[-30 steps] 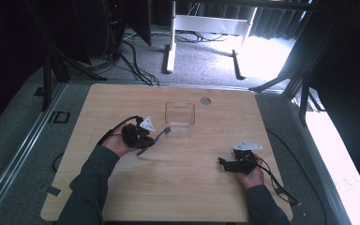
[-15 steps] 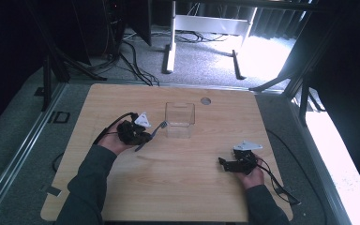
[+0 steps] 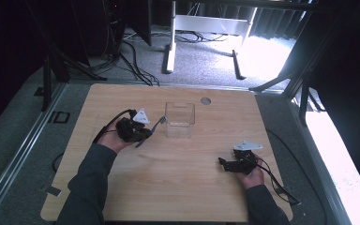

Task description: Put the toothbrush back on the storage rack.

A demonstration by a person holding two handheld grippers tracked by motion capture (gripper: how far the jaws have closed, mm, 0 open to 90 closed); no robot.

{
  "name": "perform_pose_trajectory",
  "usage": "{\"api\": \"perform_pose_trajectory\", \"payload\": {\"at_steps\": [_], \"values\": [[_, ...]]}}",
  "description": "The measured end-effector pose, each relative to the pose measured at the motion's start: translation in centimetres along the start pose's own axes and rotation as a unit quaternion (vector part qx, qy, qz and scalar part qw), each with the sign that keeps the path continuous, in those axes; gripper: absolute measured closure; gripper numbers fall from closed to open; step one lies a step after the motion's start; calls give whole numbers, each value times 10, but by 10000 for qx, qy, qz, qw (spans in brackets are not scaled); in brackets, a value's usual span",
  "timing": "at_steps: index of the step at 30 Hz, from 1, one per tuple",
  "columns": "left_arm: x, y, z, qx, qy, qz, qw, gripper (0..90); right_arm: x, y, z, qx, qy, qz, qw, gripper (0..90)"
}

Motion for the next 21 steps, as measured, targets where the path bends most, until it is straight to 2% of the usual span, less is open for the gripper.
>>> {"api": "perform_pose_trajectory", "payload": {"at_steps": [21], "values": [[7, 8, 14, -295, 143, 199, 9993, 822, 0, 0, 0, 2, -4, 1, 10000, 181]]}}
Point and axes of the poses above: each handheld gripper's, and its own axes: y roughly backward along the jaws, z roughly out of its top, x roughly to its left, the point moved 9 cm from there along -y, roughly forward along the jaws, and after that the axes turned 5 degrees about x, right-handed, at the moved point
